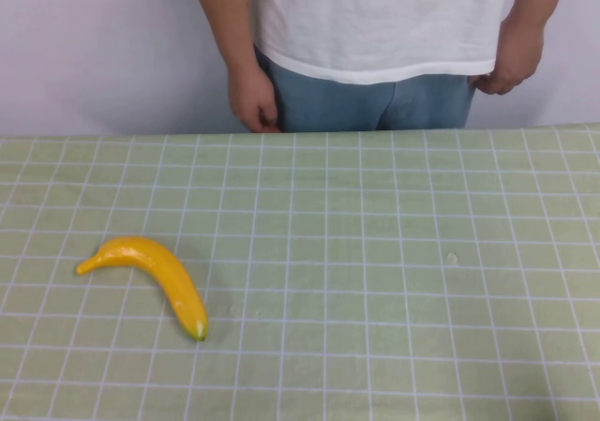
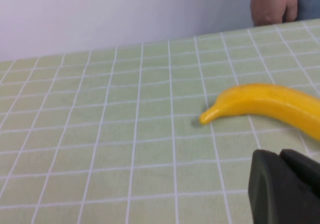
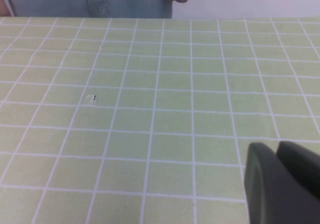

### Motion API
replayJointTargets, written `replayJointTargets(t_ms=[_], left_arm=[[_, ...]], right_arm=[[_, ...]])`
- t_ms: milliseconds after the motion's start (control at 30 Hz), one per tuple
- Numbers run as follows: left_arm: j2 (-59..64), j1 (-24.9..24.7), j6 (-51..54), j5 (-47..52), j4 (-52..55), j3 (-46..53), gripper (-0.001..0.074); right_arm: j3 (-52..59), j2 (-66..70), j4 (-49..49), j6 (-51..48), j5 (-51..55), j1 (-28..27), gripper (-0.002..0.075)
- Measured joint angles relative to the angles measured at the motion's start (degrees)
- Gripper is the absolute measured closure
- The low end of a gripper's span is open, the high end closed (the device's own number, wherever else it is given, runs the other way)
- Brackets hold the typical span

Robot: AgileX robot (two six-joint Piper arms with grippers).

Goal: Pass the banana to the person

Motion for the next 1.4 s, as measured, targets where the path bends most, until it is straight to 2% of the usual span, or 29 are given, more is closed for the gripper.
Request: replayJointTargets(t_ms=[133,367,600,767,833,900,1000,1200,1400], left_arm=[[0.0,0.0,0.0,-3.9,-0.1,0.0,0.0739],[0.0,0.0,0.0,-17.7,-0.1,0.0,0.0739],[0.0,0.0,-0.4,-41.7,-1.0,0.0,0.0739],[0.0,0.0,3.5,-59.8,-13.8,0.0,0.0739],[0.0,0.0,5.7,-62.5,-21.7,-1.3,0.0739],[0.0,0.0,8.2,-62.1,-27.7,-4.9,0.0739],[0.0,0.0,12.7,-56.3,-31.0,-11.9,0.0739],[4.7,0.0,19.8,-34.2,-31.8,-26.3,0.0739],[19.5,0.0,20.5,-13.2,-31.7,-35.0,0.0739]], right_arm=[[0.0,0.0,0.0,0.0,0.0,0.0,0.0733],[0.0,0.0,0.0,0.0,0.0,0.0,0.0733],[0.0,0.0,0.0,0.0,0.0,0.0,0.0733],[0.0,0.0,0.0,0.0,0.0,0.0,0.0733],[0.0,0.0,0.0,0.0,0.0,0.0,0.0733],[0.0,0.0,0.0,0.0,0.0,0.0,0.0733],[0.0,0.0,0.0,0.0,0.0,0.0,0.0733],[0.0,0.0,0.0,0.0,0.0,0.0,0.0733],[0.0,0.0,0.0,0.0,0.0,0.0,0.0733]])
